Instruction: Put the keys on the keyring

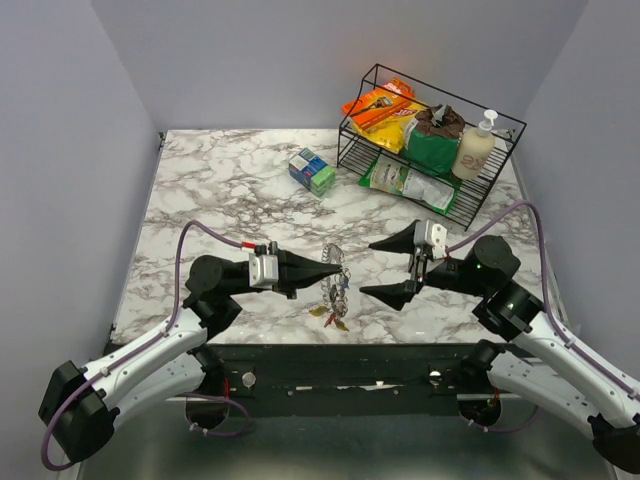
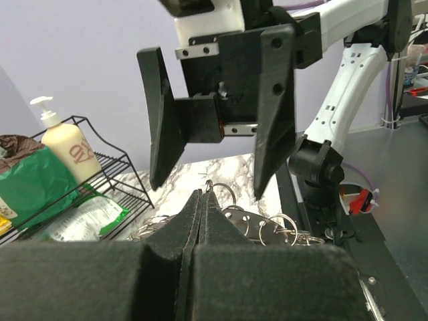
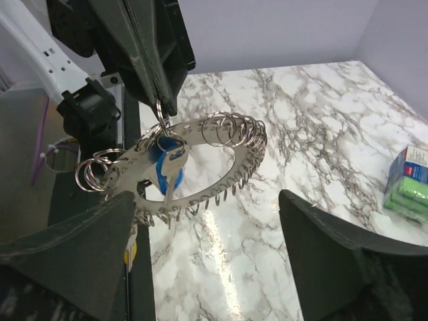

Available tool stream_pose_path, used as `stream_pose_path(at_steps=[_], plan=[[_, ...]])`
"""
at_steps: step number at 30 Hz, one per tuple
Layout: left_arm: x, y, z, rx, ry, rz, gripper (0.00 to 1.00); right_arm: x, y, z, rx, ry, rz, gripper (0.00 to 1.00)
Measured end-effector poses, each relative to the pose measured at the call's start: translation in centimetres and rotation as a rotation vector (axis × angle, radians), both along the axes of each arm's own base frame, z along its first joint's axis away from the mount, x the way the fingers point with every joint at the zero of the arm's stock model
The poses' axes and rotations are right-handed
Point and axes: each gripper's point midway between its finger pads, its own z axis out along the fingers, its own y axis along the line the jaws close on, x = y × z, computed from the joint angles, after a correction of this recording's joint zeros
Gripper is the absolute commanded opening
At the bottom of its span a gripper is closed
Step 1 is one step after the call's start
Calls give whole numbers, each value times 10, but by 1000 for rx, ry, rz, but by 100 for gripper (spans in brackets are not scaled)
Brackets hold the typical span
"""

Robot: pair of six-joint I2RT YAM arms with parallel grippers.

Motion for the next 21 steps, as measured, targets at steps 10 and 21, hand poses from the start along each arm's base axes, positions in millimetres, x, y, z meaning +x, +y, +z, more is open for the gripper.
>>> stream_pose_path(at_steps=[10,21], plan=[[11,-1,-6,12,25,53,0,4,-2,9,28,-21,-29,100],[49,-13,-22,50,101,169,0,6,-2,8,27,-19,-39,100]])
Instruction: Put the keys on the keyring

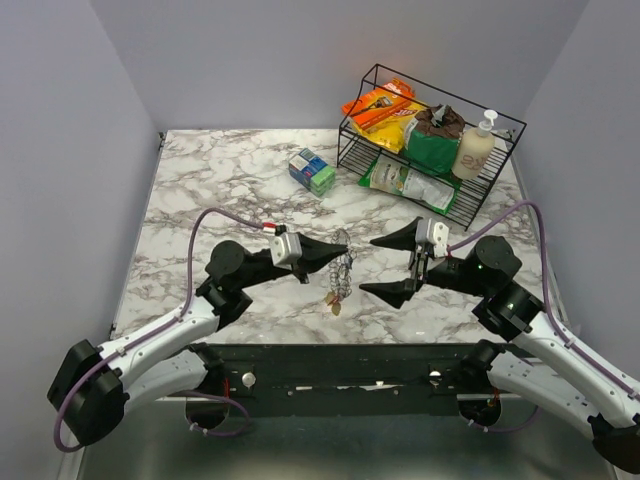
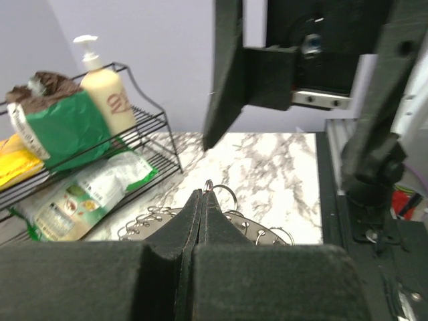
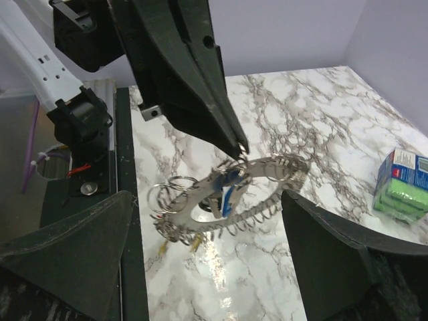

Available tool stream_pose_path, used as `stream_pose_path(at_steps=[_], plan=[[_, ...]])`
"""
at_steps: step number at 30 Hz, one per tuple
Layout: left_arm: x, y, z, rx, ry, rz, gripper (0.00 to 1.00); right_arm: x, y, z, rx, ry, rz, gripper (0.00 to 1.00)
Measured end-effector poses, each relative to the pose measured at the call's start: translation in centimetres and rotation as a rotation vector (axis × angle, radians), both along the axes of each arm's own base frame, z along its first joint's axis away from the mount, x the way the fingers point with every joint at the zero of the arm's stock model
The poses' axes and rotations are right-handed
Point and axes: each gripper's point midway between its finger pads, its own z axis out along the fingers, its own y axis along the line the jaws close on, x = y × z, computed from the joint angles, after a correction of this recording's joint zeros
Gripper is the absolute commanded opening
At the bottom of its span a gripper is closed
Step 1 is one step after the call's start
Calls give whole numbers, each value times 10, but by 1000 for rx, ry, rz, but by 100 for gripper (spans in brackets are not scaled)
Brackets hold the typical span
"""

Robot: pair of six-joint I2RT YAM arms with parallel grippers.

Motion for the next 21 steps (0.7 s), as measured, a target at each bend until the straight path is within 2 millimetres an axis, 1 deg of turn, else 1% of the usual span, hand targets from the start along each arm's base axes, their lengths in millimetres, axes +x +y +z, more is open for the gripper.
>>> stream_pose_path(at_steps=[4,7,9,12,14,18,21], plan=[[25,-9,-10,30,33,65,0,1,0,-1,-3,3,0,100],[45,-17,-25,60,70,117,0,1,0,-1,-4,4,-1,100],[64,-25,-36,81,97,165,0,1,0,-2,-5,5,-1,100],[92,-35,-44,98,125,233,0,1,1,-3,-9,10,0,100],[110,-43,-46,96,133,270,0,1,0,-4,-12,13,-1,100],[139,-60,-45,77,137,311,0,0,-1,-5,-16,17,-4,100],[155,-69,-45,59,142,337,0,0,-2,-6,-22,23,-10,100]])
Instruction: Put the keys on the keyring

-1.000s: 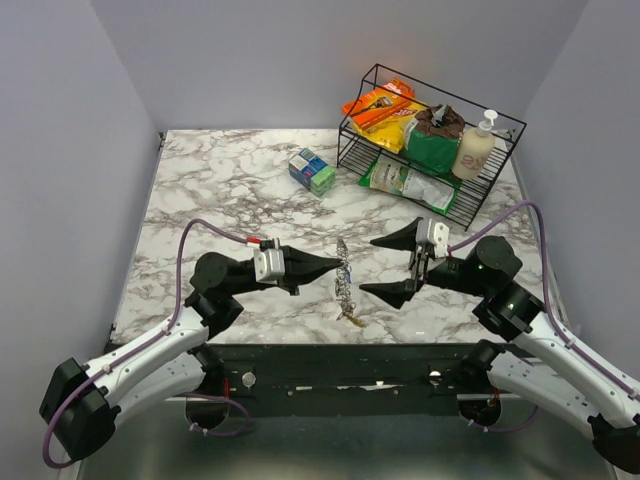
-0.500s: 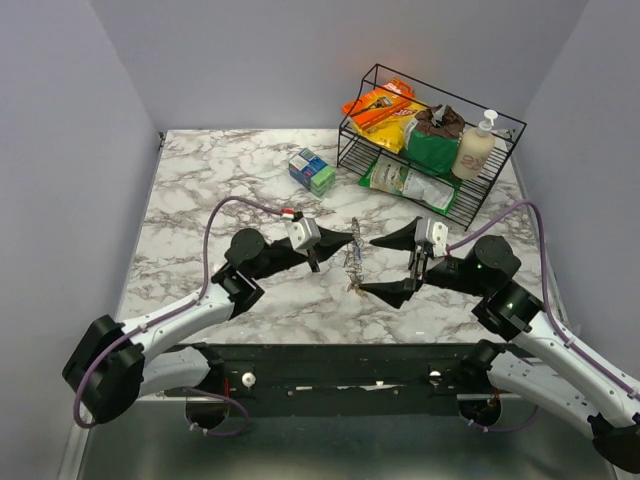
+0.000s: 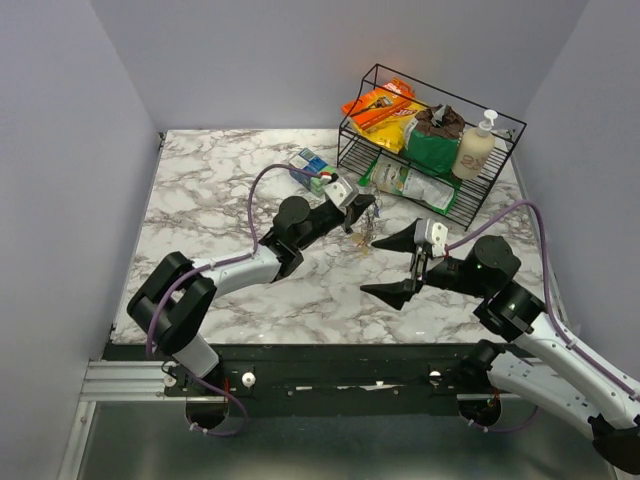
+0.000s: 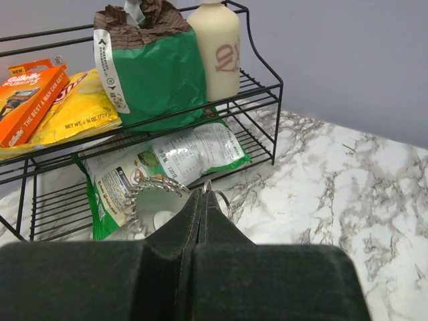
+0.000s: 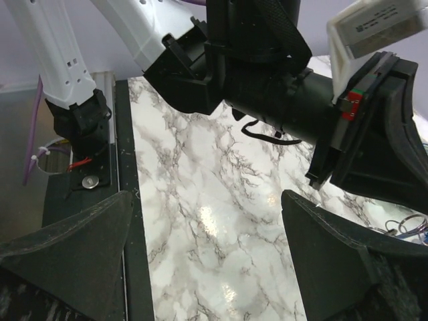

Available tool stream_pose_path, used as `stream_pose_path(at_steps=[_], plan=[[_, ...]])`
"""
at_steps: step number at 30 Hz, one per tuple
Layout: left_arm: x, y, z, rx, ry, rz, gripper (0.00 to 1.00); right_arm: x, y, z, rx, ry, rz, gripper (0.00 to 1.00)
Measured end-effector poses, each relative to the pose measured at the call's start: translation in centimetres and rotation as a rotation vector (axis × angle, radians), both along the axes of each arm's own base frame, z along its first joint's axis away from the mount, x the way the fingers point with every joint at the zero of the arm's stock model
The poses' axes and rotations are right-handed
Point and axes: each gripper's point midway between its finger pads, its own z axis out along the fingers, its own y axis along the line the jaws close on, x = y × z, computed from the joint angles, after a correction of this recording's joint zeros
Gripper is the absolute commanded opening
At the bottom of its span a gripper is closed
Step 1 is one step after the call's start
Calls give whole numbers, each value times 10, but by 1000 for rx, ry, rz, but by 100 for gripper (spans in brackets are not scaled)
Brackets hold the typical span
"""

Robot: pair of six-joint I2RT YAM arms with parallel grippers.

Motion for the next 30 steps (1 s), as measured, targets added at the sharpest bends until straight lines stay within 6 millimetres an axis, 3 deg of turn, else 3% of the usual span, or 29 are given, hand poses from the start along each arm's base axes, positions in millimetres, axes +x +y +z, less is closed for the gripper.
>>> stream_pose_path(at_steps=[5,9,15,21,26,30], plan=[[13,-3,-11,-15,22,40,0,-1,-1,-5,-16,18,-3,100],[11,4,-25,-31,50,66,0,-1,-1,-5,-17,22,-2,100],[-7,29,-89,9,171,112,0,1,1,-10,-28,43,-2,100],[-30,49,-110,-27,183,157,0,0,1,-15,-38,65,-1,100],[-54,65,-144,24,247,192,0,0,1,-16,-40,76,-1,100],[-65,80,-155,40,269,223,0,-1,2,-18,-46,83,8,100]])
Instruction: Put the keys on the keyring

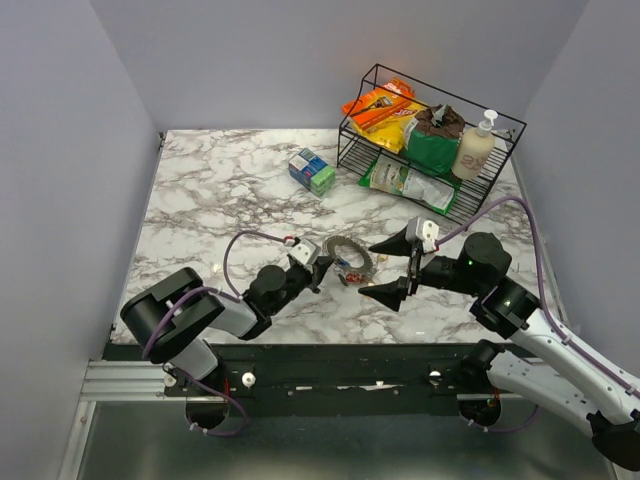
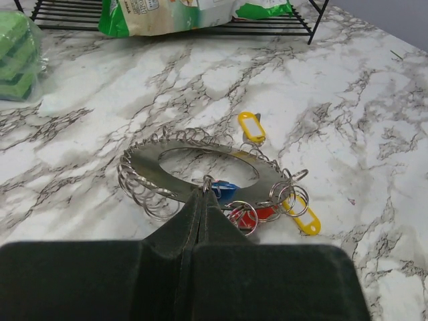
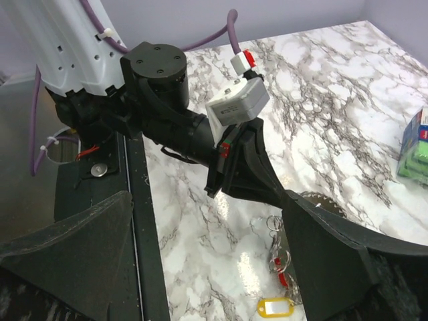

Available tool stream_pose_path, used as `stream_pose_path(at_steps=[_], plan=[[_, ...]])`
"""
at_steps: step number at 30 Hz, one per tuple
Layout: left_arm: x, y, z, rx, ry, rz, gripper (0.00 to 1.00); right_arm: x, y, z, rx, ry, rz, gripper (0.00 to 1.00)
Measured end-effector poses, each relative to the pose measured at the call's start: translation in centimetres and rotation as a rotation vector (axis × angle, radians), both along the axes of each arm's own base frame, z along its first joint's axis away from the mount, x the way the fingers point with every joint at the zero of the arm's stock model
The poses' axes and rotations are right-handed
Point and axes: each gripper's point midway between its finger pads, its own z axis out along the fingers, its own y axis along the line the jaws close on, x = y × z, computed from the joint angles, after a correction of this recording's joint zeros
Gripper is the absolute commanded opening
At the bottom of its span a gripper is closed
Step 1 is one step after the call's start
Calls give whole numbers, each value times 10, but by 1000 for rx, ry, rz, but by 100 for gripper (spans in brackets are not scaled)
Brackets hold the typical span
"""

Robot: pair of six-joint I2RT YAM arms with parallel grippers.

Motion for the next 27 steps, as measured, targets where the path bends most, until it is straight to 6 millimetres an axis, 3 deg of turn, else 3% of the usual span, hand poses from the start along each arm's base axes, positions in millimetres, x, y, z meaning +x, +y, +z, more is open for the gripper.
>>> stream_pose_path(at_steps=[6,13,18,19,22,25,26,27], plan=[[-11,6,1,-8,7,12,1,0,1,-2,-4,6,5,100],[-37,2,-25,51,75,-28,11,-2,1,-2,-4,9,16,100],[-43,8,-32,79,95,-3,37,-4,1,-2,-2,13,21,100],[-43,9,-29,77,89,3,41,-4,1,-2,-2,14,22,100],[-42,10,-19,66,66,18,71,-4,2,-2,-2,15,24,100],[-40,13,-9,56,43,35,85,-5,2,-2,-1,14,28,100],[-40,14,-4,54,33,37,99,-5,2,-1,-1,14,30,100],[-40,15,-1,51,23,37,99,-6,2,-1,0,14,34,100]])
